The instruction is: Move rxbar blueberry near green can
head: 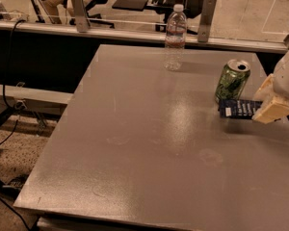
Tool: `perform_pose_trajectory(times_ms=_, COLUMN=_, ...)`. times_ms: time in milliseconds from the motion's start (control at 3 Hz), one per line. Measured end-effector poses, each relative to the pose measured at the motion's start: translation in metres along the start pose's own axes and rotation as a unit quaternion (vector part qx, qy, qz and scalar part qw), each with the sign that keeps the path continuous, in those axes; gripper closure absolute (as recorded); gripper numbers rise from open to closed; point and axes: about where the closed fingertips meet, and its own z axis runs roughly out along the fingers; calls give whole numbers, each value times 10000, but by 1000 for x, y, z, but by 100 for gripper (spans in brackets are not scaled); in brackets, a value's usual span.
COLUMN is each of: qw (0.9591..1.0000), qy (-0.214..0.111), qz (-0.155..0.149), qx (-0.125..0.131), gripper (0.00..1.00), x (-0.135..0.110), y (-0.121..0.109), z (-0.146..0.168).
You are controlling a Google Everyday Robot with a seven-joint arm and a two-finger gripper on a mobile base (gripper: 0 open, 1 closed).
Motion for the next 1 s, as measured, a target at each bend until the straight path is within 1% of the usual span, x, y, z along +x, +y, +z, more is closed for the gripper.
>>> perform_pose_trajectory(times_ms=333, qw=9999, qy=-93, qz=27, qx=-98, gripper=85, x=-1, y=0, z=12)
perform_pose_trajectory(times_ms=667, qw=9996, qy=-193, qz=68, qx=-203, gripper=61, x=-2, y=5, z=22)
perform_pose_trajectory(times_ms=1000, qw=9993, qy=-310, qz=99, qx=-186, gripper=38, x=-3, y=11, z=30)
